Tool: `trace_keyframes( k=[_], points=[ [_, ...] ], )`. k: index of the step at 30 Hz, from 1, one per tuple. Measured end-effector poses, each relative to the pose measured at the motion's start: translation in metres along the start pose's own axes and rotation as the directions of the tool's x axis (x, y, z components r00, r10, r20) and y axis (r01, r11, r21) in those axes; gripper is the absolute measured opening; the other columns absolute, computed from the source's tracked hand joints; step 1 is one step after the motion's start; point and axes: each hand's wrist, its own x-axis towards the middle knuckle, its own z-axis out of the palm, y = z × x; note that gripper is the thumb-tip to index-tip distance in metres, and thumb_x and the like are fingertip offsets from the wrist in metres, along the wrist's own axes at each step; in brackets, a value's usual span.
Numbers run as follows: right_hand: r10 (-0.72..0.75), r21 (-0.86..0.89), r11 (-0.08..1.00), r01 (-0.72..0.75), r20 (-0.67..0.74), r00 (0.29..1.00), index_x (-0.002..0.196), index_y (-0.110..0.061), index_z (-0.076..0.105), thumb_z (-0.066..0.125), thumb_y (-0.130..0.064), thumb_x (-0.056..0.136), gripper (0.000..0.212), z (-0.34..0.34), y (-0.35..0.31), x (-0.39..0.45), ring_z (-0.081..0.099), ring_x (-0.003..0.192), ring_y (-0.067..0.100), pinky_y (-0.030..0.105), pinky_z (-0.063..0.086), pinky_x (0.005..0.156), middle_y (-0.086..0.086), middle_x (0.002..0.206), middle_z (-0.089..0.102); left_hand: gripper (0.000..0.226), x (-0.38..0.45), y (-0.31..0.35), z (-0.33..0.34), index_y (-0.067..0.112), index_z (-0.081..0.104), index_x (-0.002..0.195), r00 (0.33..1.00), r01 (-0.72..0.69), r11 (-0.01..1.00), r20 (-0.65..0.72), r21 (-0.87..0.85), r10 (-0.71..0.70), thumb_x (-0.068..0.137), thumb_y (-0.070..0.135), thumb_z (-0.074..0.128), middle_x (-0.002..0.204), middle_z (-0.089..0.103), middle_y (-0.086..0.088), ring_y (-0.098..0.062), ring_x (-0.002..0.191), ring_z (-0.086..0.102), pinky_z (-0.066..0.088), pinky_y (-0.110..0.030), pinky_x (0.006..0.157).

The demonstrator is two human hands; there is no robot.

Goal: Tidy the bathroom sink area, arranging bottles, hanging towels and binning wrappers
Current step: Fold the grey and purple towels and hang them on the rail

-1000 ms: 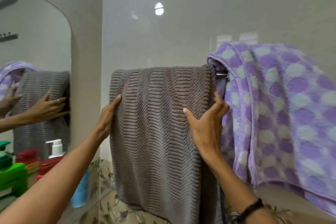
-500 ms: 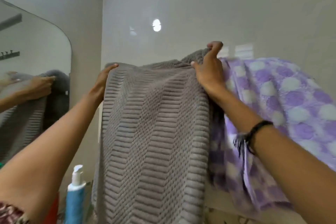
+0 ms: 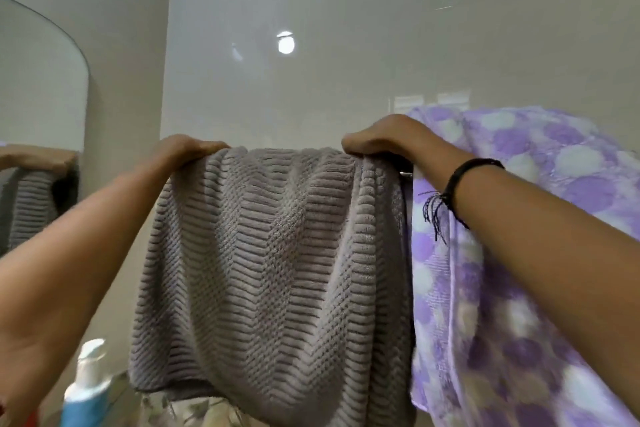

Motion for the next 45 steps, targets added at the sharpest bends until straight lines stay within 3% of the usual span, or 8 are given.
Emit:
trace_keyframes(
  k=[5,10,17,25,30,34,38,45],
  points=[
    [0.001,-0.133,0.991,0.0,0.002,1.0,0.126,-0.007,0.052,0.04,-0.035,0.094,0.044,0.017,-0.009,0.018,0.049,0.12,0.029,0.032,0.04,0.094,0.013,0.136,0.05,0.053,0.009,-0.003,-0.004,-0.007,0.043,0.132,0.994,0.004,1.0,-0.105,-0.03,-0.007,0.092,0.026,0.053,0.145,0.038,-0.021,-0.031,0.135,0.033,0.018,-0.04,0.115],
    [-0.142,-0.11,0.987,0.114,-0.297,0.944,0.111,-0.001,0.059,0.045,-0.026,0.087,0.037,0.038,-0.013,0.019,0.057,0.104,0.033,0.03,0.038,0.072,0.018,0.118,0.06,0.038,-0.015,-0.003,0.008,-0.008,0.049,0.125,0.999,-0.036,0.999,0.039,0.032,0.035,0.099,0.015,0.033,0.138,0.045,-0.022,-0.035,0.128,0.04,0.026,-0.04,0.11],
    [-0.343,-0.529,0.846,0.074,-0.433,0.834,0.108,-0.002,0.055,0.041,-0.012,0.09,0.025,0.043,-0.007,-0.01,0.06,0.086,0.026,0.025,0.016,0.045,0.009,0.095,0.063,0.051,-0.046,-0.018,0.015,-0.003,0.067,0.094,0.909,-0.072,0.997,-0.411,0.024,0.076,0.087,0.046,0.053,0.106,0.064,-0.029,-0.04,0.099,0.059,0.046,-0.043,0.083],
    [-0.456,-0.765,0.643,-0.05,-0.435,0.776,0.115,-0.002,0.055,0.042,-0.01,0.092,0.028,0.05,-0.015,-0.041,0.044,0.11,0.028,0.034,0.041,0.082,0.014,0.121,0.043,0.025,-0.063,-0.035,0.011,0.011,0.06,0.108,0.681,-0.116,0.915,-0.64,0.386,0.356,0.091,0.011,0.043,0.12,0.058,-0.017,-0.04,0.098,0.058,0.046,-0.047,0.078],
    [-0.425,-0.48,0.852,0.208,-0.403,0.81,0.129,0.0,0.039,0.033,-0.039,0.097,0.051,0.092,-0.019,-0.045,0.042,0.117,0.034,0.049,0.027,0.105,0.022,0.129,0.046,0.042,-0.08,-0.013,0.049,0.019,0.056,0.12,0.732,-0.51,0.814,-0.357,0.278,0.58,0.095,0.044,0.033,0.122,0.061,-0.009,-0.025,0.113,0.053,0.038,-0.044,0.097],
    [-0.417,-0.47,0.863,0.186,-0.454,0.788,0.126,-0.006,0.042,0.029,-0.061,0.091,0.066,0.106,-0.012,-0.029,0.045,0.112,0.033,0.049,0.025,0.104,0.019,0.123,0.052,0.054,-0.074,-0.006,0.067,0.018,0.057,0.112,0.754,-0.426,0.829,-0.365,0.362,0.546,0.092,0.052,0.02,0.114,0.065,-0.007,-0.027,0.11,0.055,0.018,-0.061,0.104],
    [-0.387,-0.408,0.886,0.218,-0.394,0.834,0.102,-0.008,0.063,0.025,-0.07,0.086,0.075,0.076,-0.021,-0.002,0.059,0.091,0.03,0.033,0.03,0.068,0.017,0.103,0.067,0.066,-0.053,0.016,0.052,0.013,0.064,0.107,0.887,-0.292,0.896,-0.256,0.334,0.385,0.092,0.06,0.021,0.111,0.066,-0.019,-0.033,0.1,0.059,0.036,-0.046,0.095],
    [-0.363,-0.312,0.875,0.369,0.081,0.928,0.139,-0.039,0.034,0.012,-0.06,0.093,0.056,0.047,-0.02,0.03,0.037,0.134,0.03,0.046,0.028,0.108,0.003,0.15,0.036,0.038,-0.016,0.033,0.035,0.029,0.054,0.121,0.956,-0.236,0.955,0.219,0.177,0.195,0.097,0.038,0.027,0.14,0.048,-0.01,-0.025,0.122,0.046,0.027,-0.045,0.106]
  ],
)
